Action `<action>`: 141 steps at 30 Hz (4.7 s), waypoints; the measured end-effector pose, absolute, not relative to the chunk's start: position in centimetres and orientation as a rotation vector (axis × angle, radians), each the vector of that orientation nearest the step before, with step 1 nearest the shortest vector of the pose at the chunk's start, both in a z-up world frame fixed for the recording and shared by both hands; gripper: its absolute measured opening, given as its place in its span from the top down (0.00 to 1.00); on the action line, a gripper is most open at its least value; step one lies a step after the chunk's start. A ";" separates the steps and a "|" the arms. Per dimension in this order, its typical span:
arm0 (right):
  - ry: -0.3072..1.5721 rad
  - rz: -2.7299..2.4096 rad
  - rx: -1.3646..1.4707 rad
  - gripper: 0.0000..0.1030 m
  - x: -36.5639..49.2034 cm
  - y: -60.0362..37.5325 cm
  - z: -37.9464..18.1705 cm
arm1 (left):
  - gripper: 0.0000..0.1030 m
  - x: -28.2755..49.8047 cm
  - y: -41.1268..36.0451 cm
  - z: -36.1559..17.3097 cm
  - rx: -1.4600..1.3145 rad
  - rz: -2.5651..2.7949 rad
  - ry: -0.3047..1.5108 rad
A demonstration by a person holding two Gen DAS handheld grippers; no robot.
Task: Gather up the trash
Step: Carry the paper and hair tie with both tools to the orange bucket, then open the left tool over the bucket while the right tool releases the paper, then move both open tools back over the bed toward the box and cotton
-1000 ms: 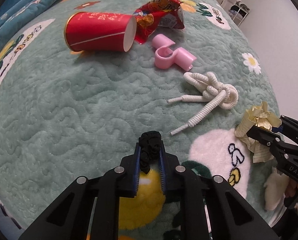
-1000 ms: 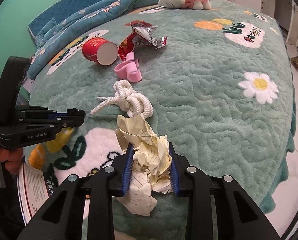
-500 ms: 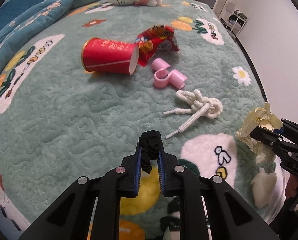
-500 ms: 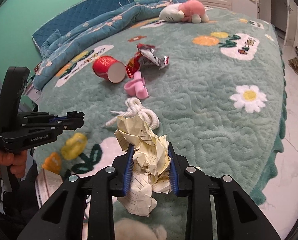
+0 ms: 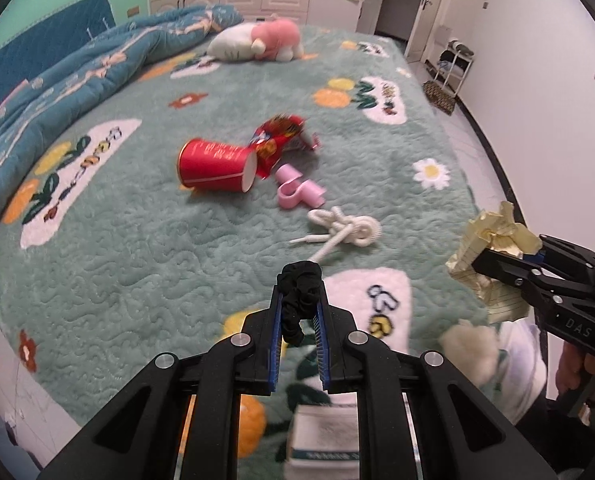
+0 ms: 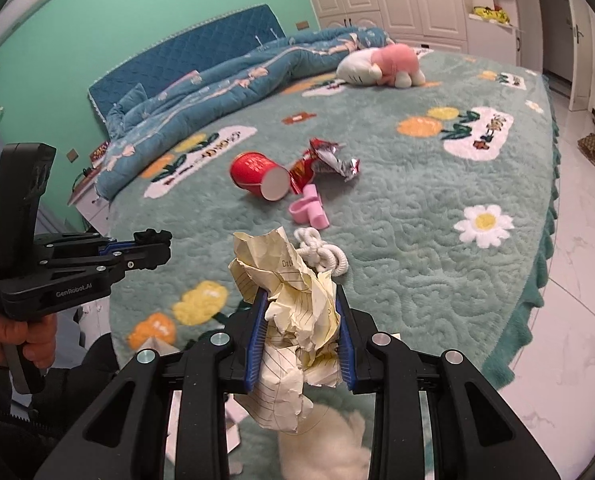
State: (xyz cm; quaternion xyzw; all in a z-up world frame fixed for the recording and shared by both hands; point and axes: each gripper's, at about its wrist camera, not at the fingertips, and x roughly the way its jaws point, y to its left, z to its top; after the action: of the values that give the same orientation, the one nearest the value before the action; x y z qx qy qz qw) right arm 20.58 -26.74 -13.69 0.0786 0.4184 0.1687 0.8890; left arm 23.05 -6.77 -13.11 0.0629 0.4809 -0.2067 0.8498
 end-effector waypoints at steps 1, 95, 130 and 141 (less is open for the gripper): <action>0.860 0.353 0.168 0.70 20.1 -26.9 -13.3 | 0.84 22.5 -6.9 -12.7 0.133 -0.443 1.004; 0.913 -0.493 0.682 0.45 -11.0 -60.8 -27.7 | 0.36 2.2 -48.7 -24.5 0.825 -1.207 1.076; 0.734 0.070 0.284 0.38 3.9 -37.1 -10.0 | 0.20 10.2 -21.6 -9.1 0.401 -0.660 0.782; 0.794 0.243 0.190 0.38 8.3 -29.1 -10.5 | 0.17 11.4 -12.6 -9.4 0.321 -0.483 0.819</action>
State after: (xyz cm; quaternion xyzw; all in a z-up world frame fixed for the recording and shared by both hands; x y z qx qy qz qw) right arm 8.34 -29.10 -10.54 0.0921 0.3851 0.1180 0.9107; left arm 11.38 -12.62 -9.38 0.1540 0.3926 -0.2317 0.8766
